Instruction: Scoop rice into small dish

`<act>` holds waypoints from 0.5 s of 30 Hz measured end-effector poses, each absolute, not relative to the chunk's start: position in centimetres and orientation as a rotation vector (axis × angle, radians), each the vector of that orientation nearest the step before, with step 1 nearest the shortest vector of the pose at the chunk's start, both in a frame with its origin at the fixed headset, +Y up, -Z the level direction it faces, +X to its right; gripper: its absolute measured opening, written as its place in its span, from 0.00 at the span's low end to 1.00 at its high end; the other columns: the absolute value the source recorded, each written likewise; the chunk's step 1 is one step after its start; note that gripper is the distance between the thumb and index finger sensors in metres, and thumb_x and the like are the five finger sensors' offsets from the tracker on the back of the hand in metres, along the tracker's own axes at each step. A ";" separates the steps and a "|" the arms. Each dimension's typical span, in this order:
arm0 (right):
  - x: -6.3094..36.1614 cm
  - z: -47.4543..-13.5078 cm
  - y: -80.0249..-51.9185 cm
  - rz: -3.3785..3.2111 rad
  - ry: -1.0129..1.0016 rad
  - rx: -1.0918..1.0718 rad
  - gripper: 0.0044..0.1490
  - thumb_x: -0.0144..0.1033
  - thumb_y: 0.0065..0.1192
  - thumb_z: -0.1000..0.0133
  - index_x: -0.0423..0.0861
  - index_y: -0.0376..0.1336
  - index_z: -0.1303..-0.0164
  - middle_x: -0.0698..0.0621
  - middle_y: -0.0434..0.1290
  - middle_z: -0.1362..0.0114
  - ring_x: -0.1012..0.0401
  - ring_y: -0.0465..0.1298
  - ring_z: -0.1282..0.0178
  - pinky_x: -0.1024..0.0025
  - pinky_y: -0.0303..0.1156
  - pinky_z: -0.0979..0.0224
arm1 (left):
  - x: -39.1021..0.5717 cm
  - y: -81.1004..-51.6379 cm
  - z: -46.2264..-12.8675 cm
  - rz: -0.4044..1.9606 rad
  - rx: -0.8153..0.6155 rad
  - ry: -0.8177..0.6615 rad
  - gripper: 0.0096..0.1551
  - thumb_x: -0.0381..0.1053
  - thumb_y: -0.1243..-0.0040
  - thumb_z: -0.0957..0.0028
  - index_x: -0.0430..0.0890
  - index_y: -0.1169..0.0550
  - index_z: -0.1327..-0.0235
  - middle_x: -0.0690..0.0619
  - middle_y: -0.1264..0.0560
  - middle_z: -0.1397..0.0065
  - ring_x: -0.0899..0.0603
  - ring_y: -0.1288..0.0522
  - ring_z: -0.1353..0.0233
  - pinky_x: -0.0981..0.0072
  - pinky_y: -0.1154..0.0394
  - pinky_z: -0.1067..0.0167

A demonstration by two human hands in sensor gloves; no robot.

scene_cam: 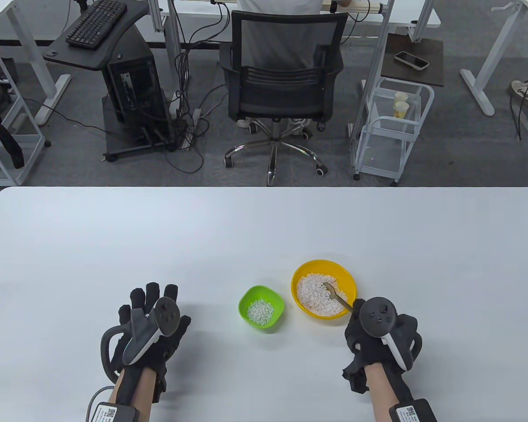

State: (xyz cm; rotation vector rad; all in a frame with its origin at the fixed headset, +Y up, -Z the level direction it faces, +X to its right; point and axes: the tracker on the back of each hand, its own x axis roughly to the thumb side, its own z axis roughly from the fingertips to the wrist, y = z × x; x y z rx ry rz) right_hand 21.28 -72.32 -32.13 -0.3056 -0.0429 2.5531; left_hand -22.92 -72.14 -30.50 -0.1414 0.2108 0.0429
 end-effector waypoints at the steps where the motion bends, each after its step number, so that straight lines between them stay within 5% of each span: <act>1: 21.4 -32.2 -72.6 2.492 -0.019 -0.318 0.27 0.26 0.56 0.39 0.32 0.67 0.31 0.43 0.82 0.56 0.43 0.79 0.60 0.37 0.70 0.42 | -22.9 -72.1 -30.5 0.044 -0.141 0.210 0.45 0.73 0.51 0.51 0.69 0.50 0.21 0.57 0.52 0.08 0.40 0.55 0.11 0.38 0.51 0.17; 15: 22.8 -32.4 -75.6 2.052 0.189 -0.494 0.28 0.25 0.54 0.39 0.28 0.64 0.31 0.42 0.81 0.55 0.42 0.80 0.60 0.35 0.69 0.42 | -23.0 -72.2 -30.6 0.041 -0.150 0.210 0.45 0.73 0.51 0.51 0.69 0.51 0.20 0.57 0.52 0.08 0.40 0.55 0.11 0.38 0.51 0.17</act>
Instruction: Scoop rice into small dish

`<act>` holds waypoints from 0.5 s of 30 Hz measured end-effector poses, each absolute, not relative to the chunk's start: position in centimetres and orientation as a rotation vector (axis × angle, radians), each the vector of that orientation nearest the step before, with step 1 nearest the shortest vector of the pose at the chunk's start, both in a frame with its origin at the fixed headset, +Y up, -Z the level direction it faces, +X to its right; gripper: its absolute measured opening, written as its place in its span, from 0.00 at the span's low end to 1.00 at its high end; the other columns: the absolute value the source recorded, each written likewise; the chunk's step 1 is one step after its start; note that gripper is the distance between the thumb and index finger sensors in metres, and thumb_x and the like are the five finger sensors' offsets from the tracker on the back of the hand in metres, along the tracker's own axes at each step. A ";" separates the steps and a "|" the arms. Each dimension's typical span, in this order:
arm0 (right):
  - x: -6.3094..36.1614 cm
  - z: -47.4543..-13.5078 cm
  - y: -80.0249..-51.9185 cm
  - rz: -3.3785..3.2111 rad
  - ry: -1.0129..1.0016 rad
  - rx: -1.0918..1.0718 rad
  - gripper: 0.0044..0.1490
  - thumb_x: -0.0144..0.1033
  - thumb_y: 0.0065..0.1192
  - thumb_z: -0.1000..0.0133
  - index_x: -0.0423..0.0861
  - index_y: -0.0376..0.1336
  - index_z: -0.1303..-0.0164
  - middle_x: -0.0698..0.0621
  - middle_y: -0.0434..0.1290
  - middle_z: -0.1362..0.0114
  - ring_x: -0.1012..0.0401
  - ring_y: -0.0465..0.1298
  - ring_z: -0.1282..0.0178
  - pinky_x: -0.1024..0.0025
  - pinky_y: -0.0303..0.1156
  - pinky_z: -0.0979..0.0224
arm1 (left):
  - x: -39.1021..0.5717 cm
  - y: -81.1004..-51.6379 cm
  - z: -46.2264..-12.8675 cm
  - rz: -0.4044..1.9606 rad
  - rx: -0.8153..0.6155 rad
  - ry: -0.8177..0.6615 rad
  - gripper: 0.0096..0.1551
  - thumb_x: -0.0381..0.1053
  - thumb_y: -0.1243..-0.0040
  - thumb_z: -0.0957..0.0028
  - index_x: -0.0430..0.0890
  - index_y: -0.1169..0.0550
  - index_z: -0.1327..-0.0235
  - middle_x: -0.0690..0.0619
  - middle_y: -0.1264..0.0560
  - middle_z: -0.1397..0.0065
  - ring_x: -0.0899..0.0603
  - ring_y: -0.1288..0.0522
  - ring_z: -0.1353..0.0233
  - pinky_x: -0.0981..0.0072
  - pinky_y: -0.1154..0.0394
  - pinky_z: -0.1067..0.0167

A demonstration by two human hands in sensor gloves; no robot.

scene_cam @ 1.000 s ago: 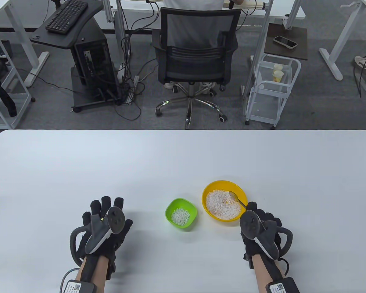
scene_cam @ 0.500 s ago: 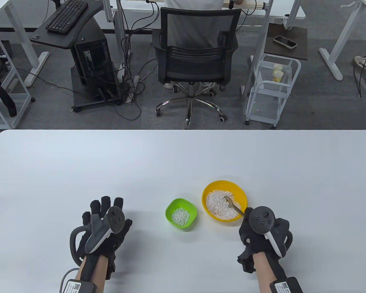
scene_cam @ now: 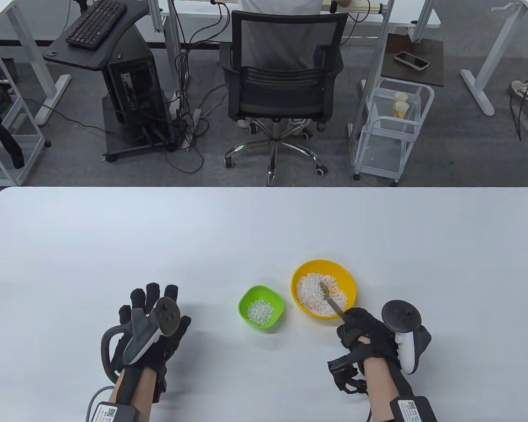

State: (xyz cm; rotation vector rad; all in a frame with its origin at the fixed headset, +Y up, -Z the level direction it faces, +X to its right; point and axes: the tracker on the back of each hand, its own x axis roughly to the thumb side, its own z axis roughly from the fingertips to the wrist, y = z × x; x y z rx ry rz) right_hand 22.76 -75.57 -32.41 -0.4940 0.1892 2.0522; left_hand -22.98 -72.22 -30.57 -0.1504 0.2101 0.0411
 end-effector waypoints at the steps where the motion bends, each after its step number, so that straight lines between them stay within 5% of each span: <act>1: 22.9 -32.4 -75.6 2.034 0.187 -0.505 0.28 0.25 0.54 0.39 0.28 0.64 0.31 0.42 0.81 0.55 0.43 0.80 0.60 0.35 0.69 0.42 | -23.0 -72.2 -30.5 0.043 -0.150 0.209 0.45 0.73 0.51 0.51 0.69 0.51 0.21 0.57 0.52 0.08 0.40 0.55 0.11 0.38 0.51 0.17; 15: 24.3 -32.3 -75.6 1.884 0.221 -0.541 0.28 0.24 0.53 0.38 0.28 0.64 0.31 0.41 0.81 0.54 0.42 0.79 0.60 0.35 0.69 0.41 | -23.7 -72.0 -30.5 0.089 -0.137 0.216 0.45 0.73 0.52 0.51 0.69 0.51 0.20 0.57 0.52 0.08 0.40 0.55 0.11 0.38 0.51 0.17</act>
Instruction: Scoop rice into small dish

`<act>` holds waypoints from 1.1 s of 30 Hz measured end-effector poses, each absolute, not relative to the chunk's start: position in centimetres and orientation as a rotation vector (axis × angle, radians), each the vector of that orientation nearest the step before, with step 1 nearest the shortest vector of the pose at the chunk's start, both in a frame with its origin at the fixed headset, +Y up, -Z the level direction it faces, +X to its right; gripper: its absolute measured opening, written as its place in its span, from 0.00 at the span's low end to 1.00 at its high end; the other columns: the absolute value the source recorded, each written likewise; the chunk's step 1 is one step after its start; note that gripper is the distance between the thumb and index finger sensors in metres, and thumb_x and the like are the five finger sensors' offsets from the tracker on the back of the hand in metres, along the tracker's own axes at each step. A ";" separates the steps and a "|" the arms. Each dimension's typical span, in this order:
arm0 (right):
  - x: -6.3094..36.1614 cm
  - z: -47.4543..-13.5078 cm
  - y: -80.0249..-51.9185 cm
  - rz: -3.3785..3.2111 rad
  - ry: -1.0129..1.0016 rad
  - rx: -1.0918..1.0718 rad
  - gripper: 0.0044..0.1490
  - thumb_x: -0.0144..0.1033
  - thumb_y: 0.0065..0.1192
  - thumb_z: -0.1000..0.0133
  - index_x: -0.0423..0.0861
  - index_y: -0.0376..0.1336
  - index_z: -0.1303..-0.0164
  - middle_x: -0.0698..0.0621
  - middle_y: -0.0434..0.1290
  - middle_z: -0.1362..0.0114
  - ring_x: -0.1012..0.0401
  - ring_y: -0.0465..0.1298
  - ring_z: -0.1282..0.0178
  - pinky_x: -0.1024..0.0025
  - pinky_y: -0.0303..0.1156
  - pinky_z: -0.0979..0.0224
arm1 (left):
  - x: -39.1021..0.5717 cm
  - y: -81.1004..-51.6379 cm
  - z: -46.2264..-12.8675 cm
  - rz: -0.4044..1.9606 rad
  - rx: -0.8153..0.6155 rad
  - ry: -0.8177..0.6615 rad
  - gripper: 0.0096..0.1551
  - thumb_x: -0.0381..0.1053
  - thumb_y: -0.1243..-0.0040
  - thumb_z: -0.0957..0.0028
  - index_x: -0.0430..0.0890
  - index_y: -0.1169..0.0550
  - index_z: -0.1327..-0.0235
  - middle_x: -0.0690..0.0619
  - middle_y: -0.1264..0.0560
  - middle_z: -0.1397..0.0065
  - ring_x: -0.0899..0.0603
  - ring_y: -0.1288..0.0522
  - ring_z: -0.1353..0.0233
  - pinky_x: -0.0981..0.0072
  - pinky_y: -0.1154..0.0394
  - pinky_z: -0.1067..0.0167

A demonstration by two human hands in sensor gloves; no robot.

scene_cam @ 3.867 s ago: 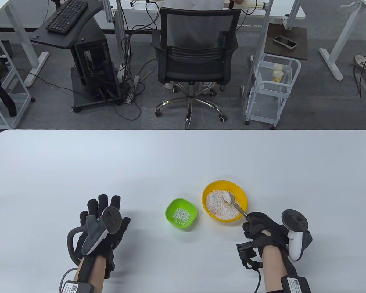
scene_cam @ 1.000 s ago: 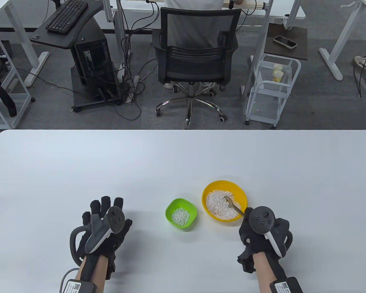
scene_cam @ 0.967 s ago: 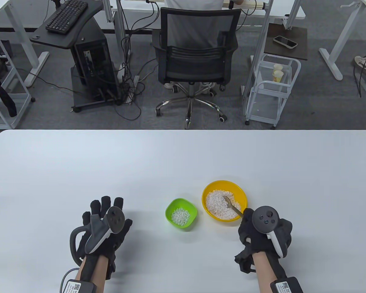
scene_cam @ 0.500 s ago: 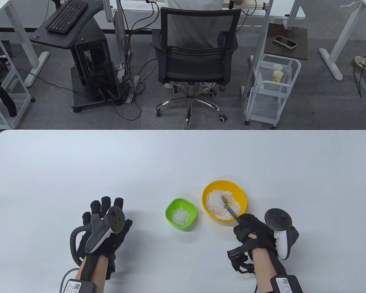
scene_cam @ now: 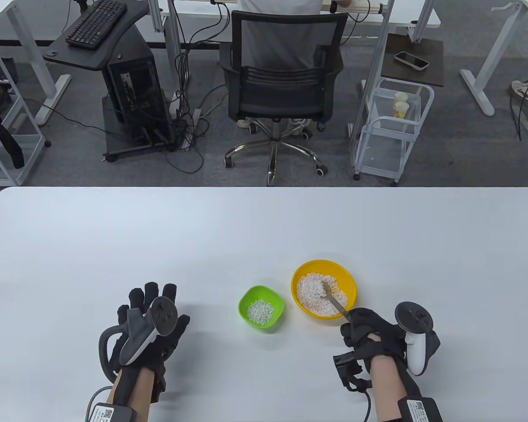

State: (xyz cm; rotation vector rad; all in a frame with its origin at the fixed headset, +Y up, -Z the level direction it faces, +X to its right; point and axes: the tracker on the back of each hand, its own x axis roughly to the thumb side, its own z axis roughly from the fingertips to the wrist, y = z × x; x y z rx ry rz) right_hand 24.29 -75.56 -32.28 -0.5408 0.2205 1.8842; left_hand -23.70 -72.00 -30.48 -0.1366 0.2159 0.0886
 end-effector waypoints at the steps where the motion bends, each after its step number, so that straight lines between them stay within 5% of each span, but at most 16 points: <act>1: 24.4 -32.2 -75.5 1.872 0.219 -0.540 0.28 0.24 0.53 0.38 0.28 0.64 0.31 0.41 0.81 0.54 0.42 0.79 0.59 0.35 0.68 0.41 | -23.9 -72.0 -30.4 0.098 -0.136 0.218 0.45 0.73 0.52 0.51 0.69 0.51 0.20 0.57 0.52 0.08 0.40 0.55 0.11 0.38 0.51 0.17; 14: 23.7 -31.8 -73.9 1.790 0.229 -0.395 0.27 0.25 0.53 0.38 0.29 0.64 0.30 0.41 0.81 0.54 0.42 0.79 0.59 0.35 0.68 0.41 | -23.8 -72.2 -30.6 0.076 -0.144 0.223 0.45 0.73 0.52 0.51 0.69 0.51 0.20 0.57 0.52 0.08 0.40 0.55 0.11 0.38 0.51 0.17; 33: 14.4 -30.5 -74.7 2.164 0.171 -0.083 0.28 0.25 0.53 0.39 0.30 0.63 0.29 0.41 0.80 0.52 0.42 0.79 0.57 0.35 0.68 0.40 | -23.4 -72.3 -30.5 0.058 -0.133 0.223 0.45 0.73 0.52 0.51 0.69 0.51 0.20 0.57 0.52 0.08 0.40 0.55 0.11 0.38 0.51 0.17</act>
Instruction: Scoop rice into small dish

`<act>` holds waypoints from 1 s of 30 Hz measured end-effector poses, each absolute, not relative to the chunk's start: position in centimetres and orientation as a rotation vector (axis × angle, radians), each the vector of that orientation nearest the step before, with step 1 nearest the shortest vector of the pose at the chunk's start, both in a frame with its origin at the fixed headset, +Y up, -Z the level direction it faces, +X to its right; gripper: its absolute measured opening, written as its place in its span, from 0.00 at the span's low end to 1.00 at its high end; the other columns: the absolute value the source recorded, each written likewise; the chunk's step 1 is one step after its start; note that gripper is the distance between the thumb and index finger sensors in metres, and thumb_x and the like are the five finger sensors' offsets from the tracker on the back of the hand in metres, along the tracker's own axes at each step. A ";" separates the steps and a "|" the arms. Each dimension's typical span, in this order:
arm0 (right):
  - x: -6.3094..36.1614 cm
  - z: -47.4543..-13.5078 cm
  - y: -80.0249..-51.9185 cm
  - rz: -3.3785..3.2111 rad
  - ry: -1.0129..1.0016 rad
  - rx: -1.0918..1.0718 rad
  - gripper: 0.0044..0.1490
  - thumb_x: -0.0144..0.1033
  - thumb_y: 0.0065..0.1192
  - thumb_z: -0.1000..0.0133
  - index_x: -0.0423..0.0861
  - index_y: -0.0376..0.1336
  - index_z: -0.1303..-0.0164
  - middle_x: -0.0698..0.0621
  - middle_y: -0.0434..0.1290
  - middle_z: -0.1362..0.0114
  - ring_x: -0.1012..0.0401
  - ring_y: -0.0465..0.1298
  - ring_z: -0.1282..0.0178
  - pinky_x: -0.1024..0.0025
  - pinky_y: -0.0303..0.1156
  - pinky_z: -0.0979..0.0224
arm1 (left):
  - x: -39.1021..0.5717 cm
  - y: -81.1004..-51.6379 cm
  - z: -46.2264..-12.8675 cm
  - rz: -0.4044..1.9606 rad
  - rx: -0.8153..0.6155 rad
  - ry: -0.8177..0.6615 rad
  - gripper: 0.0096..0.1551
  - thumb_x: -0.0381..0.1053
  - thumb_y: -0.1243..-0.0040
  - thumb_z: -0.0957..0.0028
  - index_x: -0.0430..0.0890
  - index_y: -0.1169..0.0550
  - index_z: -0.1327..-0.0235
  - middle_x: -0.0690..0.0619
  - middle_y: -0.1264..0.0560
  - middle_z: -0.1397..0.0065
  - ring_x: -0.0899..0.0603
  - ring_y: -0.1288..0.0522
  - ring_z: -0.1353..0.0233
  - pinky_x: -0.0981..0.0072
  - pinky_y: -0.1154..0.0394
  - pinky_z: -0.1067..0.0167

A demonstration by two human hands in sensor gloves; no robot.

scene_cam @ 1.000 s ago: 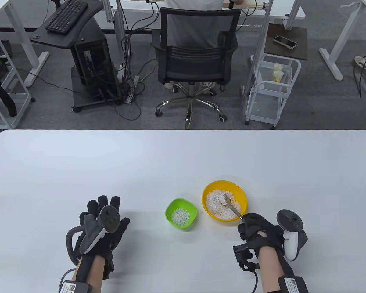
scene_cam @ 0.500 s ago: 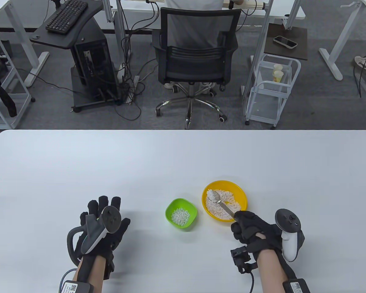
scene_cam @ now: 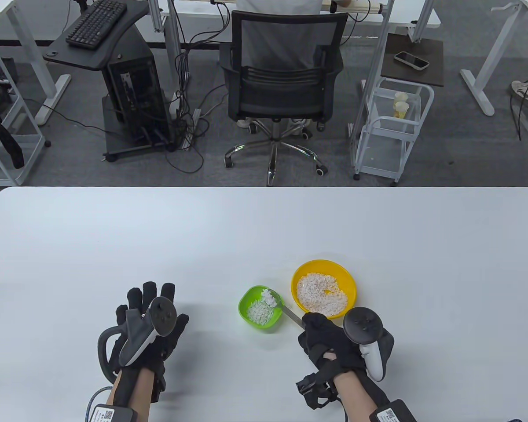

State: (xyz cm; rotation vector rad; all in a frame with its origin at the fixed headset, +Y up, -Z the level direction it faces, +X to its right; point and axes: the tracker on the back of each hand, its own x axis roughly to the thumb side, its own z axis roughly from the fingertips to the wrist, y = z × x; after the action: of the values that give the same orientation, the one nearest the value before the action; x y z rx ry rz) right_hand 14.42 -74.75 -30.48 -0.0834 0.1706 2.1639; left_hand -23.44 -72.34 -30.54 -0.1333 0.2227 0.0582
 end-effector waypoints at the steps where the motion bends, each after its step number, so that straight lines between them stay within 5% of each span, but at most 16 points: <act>1: 14.0 -30.3 -74.7 2.209 0.151 -0.065 0.28 0.25 0.53 0.39 0.30 0.63 0.29 0.41 0.80 0.52 0.42 0.79 0.57 0.35 0.68 0.40 | -23.4 -72.4 -30.5 0.053 -0.135 0.222 0.45 0.73 0.52 0.51 0.69 0.51 0.20 0.57 0.52 0.08 0.40 0.55 0.11 0.38 0.51 0.17; 20: 9.7 -28.4 -72.7 3.031 -0.497 0.449 0.28 0.27 0.54 0.40 0.37 0.64 0.29 0.44 0.81 0.50 0.43 0.79 0.54 0.35 0.67 0.36 | -23.3 -72.3 -30.5 0.053 -0.131 0.220 0.45 0.73 0.52 0.51 0.69 0.51 0.20 0.57 0.52 0.08 0.40 0.55 0.11 0.38 0.51 0.17; 30: 18.6 -29.8 -68.8 2.760 -0.544 -0.017 0.28 0.26 0.54 0.39 0.37 0.64 0.28 0.42 0.81 0.50 0.41 0.78 0.53 0.33 0.65 0.35 | -23.3 -72.3 -30.5 0.062 -0.127 0.215 0.45 0.73 0.52 0.51 0.69 0.51 0.20 0.57 0.52 0.08 0.40 0.55 0.11 0.38 0.51 0.17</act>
State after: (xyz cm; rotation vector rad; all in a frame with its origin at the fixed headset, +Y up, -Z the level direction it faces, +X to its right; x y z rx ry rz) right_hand 18.57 -68.80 -29.85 -0.0170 -0.5441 2.7604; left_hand -23.33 -72.27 -30.45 -0.1273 0.2149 0.0617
